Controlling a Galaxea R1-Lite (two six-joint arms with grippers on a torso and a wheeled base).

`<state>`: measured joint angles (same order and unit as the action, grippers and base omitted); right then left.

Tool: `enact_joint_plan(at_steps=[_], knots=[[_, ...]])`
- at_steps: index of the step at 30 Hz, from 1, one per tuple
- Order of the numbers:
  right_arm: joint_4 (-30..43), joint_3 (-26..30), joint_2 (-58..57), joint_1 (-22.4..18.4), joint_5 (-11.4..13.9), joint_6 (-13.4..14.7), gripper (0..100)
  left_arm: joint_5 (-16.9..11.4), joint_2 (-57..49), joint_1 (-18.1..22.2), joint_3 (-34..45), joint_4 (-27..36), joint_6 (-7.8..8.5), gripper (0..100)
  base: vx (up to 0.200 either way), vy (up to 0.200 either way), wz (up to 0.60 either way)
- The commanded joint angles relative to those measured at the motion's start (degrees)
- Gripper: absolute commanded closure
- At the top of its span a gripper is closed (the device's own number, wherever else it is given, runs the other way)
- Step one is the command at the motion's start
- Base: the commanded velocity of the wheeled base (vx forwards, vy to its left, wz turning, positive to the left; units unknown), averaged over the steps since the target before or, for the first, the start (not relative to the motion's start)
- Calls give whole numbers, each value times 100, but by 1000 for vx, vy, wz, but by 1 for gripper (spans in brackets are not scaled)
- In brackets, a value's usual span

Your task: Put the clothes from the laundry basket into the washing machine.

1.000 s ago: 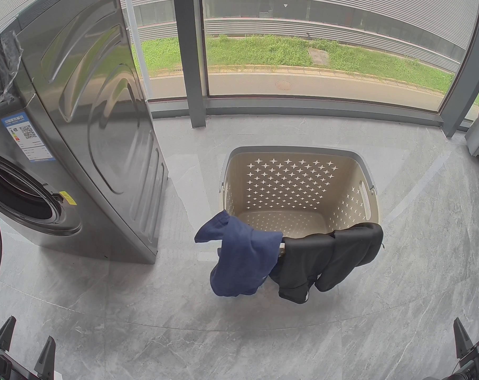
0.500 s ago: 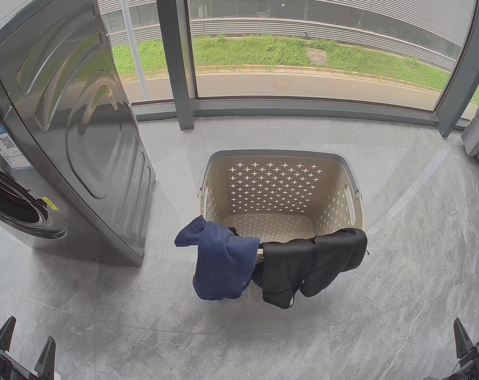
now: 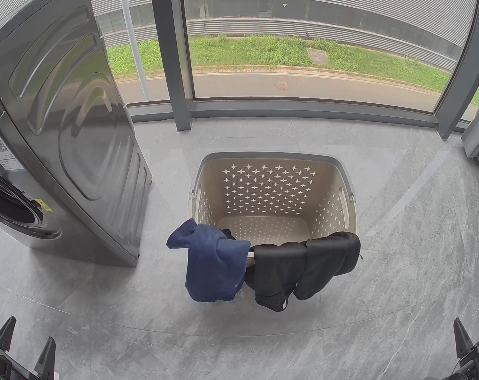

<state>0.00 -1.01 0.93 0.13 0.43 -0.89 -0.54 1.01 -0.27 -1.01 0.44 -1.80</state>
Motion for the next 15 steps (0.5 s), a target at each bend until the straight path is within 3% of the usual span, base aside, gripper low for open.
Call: enact_joint_plan(at_steps=[1, 15], knots=[[0, 101, -93, 4, 1, -8, 0, 1, -92, 0, 92, 0, -4, 0, 0, 0, 0], [0, 101, -93, 4, 1, 1, 0, 1, -84, 0, 92, 0, -4, 0, 0, 0, 0]])
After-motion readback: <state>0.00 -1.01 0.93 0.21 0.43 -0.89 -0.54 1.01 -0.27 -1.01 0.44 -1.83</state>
